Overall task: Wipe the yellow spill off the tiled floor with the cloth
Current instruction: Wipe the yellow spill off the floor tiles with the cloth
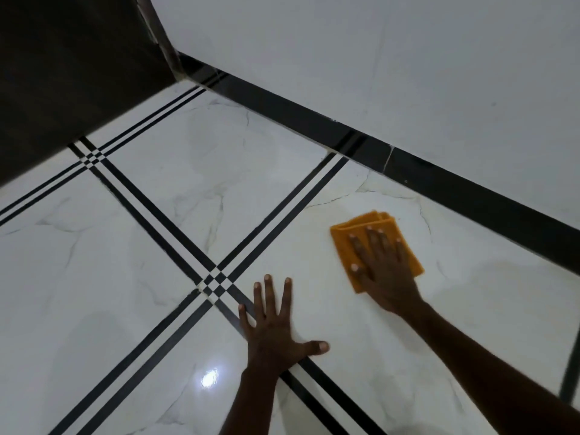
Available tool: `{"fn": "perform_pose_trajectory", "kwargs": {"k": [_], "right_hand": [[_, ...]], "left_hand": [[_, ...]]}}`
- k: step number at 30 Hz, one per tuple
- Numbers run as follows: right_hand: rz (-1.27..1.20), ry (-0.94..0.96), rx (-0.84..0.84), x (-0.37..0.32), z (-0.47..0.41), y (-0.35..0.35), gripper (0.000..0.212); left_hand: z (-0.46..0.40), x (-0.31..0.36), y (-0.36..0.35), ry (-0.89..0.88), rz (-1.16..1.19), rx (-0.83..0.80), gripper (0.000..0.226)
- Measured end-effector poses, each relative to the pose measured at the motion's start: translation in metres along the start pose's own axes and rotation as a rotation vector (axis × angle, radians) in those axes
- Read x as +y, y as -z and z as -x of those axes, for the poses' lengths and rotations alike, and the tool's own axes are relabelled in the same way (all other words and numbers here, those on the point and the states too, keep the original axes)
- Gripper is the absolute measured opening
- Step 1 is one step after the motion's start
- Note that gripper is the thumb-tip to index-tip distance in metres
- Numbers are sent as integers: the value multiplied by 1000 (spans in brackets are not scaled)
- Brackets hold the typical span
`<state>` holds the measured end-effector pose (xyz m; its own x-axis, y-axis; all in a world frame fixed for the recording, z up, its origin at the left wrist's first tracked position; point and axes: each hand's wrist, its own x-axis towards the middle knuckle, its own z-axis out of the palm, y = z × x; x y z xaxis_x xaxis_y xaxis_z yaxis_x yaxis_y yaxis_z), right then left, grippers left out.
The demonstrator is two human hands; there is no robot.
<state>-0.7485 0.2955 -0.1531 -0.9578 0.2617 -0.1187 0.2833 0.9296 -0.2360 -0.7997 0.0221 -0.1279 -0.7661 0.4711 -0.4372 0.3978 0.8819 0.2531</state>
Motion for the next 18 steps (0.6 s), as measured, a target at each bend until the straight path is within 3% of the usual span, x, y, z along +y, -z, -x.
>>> {"fn": "perform_pose_trajectory", "kwargs": {"k": [5,9,13,15,18], "right_hand": [[39,-236,102,27,-114,27,75],[112,-101,244,-51,-189,-10,66],[94,216,136,-87,-113,-20,63],[92,185,66,-47,-63,-13,67],[63,-39,3,24,-28,11,74]], "left_hand": [[-3,0,-5,-10,0,25,144],[-4,-3,-6,-24,14,34,142],[-3,-2,-3,-25,12,-11,142],[-3,-2,-2,-24,12,-4,142],[-3,-2,-2,-12,14,-1,143]]}}
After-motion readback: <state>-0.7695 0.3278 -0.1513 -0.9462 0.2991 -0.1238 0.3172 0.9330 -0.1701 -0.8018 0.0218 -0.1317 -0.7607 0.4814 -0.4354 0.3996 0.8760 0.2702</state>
